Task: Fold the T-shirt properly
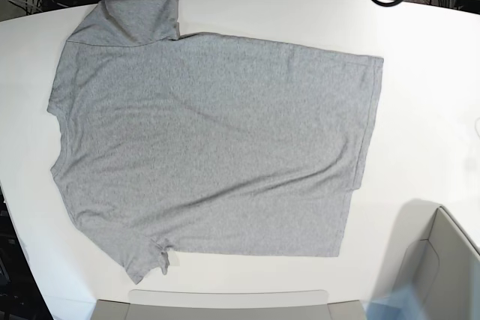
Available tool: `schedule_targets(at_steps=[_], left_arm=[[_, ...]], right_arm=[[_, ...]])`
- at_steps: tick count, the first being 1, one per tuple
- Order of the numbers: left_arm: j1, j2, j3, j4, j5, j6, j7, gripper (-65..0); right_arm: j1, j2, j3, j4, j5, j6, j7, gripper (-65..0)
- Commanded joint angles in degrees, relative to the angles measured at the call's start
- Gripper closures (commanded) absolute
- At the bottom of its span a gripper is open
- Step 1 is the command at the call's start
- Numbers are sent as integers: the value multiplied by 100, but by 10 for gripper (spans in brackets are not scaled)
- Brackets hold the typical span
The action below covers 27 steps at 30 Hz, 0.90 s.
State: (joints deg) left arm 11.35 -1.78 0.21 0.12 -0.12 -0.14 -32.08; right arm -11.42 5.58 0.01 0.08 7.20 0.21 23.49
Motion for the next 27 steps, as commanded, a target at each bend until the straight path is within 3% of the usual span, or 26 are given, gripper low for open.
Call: schedule_targets(at_steps=[1,9,14,20,27], left_arm=[[152,-2,-25,1,-28,27,-384,0],[821,-2,-16,-8,-19,19,-3118,0],[1076,-2,1,-8,-19,10,-4454,-1],[1383,15,28,344,-1,-8,-4472,-1],[2069,15,36,1759,-1,-8,-4463,-1]], right_arm=[[-172,70,-14,-3,23,19,381,-3],[-1060,79,-41,-3,14,19,2904,-5],[-1438,79,-41,-3,14,19,4197,-5],[-1825,79,3,392,23,19,4267,-5],[-3223,79,-14,2995,23,19,4258,-6]])
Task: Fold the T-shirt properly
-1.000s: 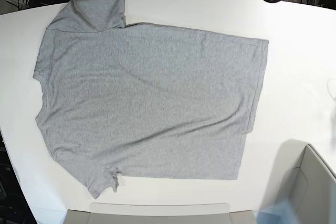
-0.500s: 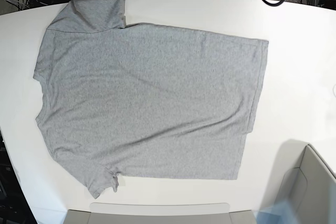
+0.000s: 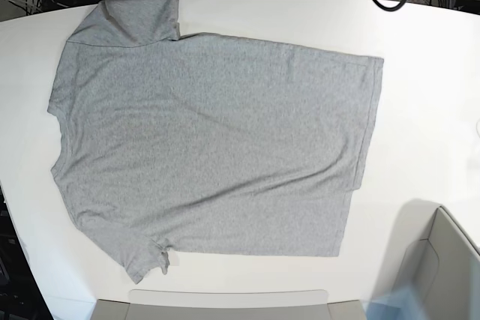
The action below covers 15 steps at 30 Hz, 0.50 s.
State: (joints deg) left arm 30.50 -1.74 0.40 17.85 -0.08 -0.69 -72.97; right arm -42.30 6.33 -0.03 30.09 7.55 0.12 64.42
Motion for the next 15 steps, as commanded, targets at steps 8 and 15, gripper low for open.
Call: schedule_targets(at_steps=[8,15], left_arm=[[1051,20,17,1947,3,47,-356,-1],[1130,29,17,2264,3,47,-356,-52]], right_arm=[[-1374,13,16,2587,67,1,24,-51],[-1682,347,16,3449,1517,28,-91,-255]])
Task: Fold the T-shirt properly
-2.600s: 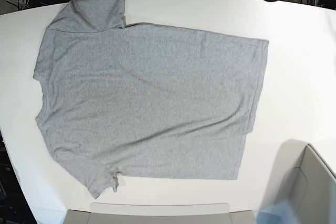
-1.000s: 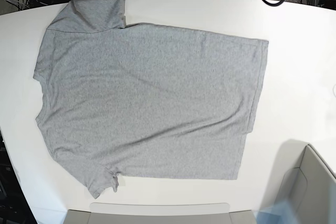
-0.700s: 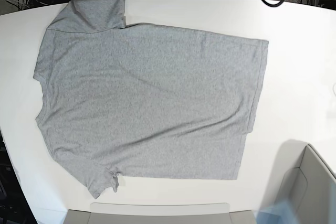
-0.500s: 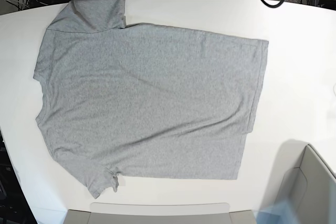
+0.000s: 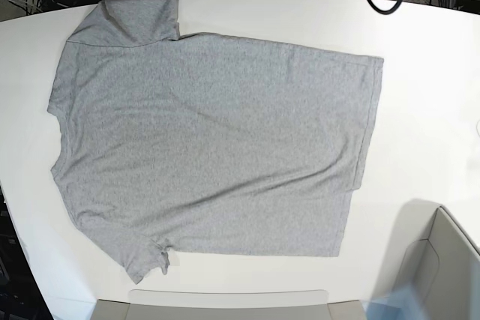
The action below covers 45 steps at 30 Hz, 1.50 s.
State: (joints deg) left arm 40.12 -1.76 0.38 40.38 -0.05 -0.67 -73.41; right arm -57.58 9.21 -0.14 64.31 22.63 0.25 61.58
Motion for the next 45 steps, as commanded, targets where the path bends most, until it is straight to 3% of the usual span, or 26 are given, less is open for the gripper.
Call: schedule_targets(at_steps=[1,5,9,12,21,29,34,40,43,45], left_arm=[[168,31,19,10,1,45,-312,-62],[168,31,19,10,1,45,-312,-70],[151,31,19,10,1,45,-312,-70],[151,31,19,10,1,45,-312,-70],[124,31,19,10,1,45,-303,-70],[124,31,19,10,1,45,-295,-70],[124,22,19,10,1,45,-84,-70],[107,5,19,10,1,45,-22,-70],[98,22,19,10,1,45,-22,-71],[45,22,19,10,1,45,-22,-71]], right_arm=[[-251,217,1,175,124,14,193,-258],[-356,507,-25,439,502,14,114,-258],[-136,666,-8,465,827,14,-483,-258],[-40,745,-34,465,818,14,-598,-258],[136,753,19,1248,862,14,-1116,-257],[189,595,722,2074,888,6,-2321,-257],[110,411,1214,2215,1091,23,-2470,-257],[110,411,1223,2144,1117,23,-2479,-257],[233,463,1179,2039,1425,23,-2488,-257],[338,463,1214,2004,1513,23,-2752,-257]])
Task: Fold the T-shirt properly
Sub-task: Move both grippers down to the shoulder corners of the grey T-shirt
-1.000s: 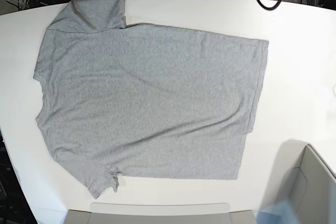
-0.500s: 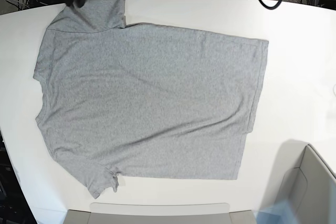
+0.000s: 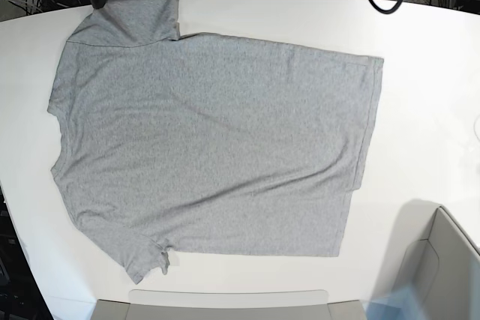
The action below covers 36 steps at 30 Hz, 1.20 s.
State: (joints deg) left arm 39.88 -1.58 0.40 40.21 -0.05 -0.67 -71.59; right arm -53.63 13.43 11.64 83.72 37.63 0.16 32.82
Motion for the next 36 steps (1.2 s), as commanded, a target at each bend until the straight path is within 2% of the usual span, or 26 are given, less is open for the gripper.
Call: schedule_targets(at_steps=[1,4,11,16,19,25,28,33,36], left_arm=[[43,5,17,28,1,45,-203,-71],[34,5,17,28,1,45,-203,-71],[52,5,-18,98,1,62,-239,-71],[315,5,-27,1144,-17,71,-186,-73],[570,-4,-18,1944,-25,71,148,-92],[817,-13,-27,3412,-34,80,1150,-130],[781,-22,-36,3993,-60,89,1880,-141],[518,-22,-282,5065,-957,62,3972,-193],[307,-22,-704,5470,-1159,45,5291,-194]], right_arm=[[-13,42,36,72,31,32,-16,-257],[57,173,36,107,22,32,-315,-257],[171,200,-25,98,13,32,-385,-257],[171,209,-148,379,4,32,-939,-257],[171,209,-148,520,4,32,-1150,-257],[171,209,-131,546,4,32,-1176,-257],[171,209,-131,546,4,32,-1176,-257],[145,209,-131,538,-4,32,-1176,-257],[136,209,-131,529,-4,32,-1176,-257]])
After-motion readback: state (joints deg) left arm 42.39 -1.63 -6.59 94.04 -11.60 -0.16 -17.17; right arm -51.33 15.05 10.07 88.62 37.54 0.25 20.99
